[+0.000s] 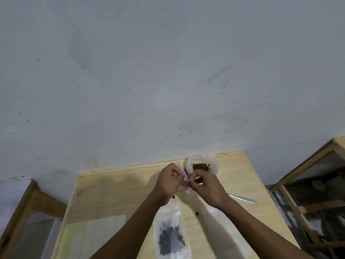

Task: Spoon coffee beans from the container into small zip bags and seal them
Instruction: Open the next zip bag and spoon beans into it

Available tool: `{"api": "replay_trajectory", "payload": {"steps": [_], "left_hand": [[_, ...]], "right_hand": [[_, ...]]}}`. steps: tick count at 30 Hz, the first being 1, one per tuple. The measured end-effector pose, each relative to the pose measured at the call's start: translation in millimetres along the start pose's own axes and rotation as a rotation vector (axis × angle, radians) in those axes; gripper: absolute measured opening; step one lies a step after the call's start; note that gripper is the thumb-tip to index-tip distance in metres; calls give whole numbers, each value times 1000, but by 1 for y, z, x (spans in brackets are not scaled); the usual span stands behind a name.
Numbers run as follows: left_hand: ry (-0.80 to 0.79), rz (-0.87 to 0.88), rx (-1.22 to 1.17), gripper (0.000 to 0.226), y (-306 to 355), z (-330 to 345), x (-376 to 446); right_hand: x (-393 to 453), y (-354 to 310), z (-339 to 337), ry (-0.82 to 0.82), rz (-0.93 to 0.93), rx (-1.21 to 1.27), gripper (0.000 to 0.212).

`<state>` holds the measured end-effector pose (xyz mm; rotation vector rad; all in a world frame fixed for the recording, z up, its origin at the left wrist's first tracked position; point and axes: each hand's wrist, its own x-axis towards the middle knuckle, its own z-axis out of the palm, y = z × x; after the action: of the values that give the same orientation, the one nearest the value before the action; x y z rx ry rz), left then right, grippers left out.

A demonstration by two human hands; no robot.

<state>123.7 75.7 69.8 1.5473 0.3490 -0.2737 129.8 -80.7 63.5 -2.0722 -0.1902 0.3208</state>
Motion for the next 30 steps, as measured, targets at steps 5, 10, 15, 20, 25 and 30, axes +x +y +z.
{"api": "replay_trajectory", "payload": {"steps": [5, 10, 15, 20, 25, 30], "left_hand": [[2, 42, 78, 9, -9, -3, -1], [83, 48, -43, 12, -8, 5, -1], [128, -59, -83, 7, -9, 7, 2], [17, -40, 90, 24, -10, 1, -2], [-29, 50, 183, 27, -13, -9, -4], [-111, 75, 331, 30, -19, -17, -6]], "right_hand": [[0, 0, -2, 48, 20, -114, 13], [1, -8, 9, 79, -39, -171, 12], [-1, -15, 14, 64, -57, -265, 18], [-1, -16, 14, 69, -45, -165, 19], [-1, -9, 12, 8, -9, -117, 13], [1, -6, 7, -60, 15, -127, 25]]}}
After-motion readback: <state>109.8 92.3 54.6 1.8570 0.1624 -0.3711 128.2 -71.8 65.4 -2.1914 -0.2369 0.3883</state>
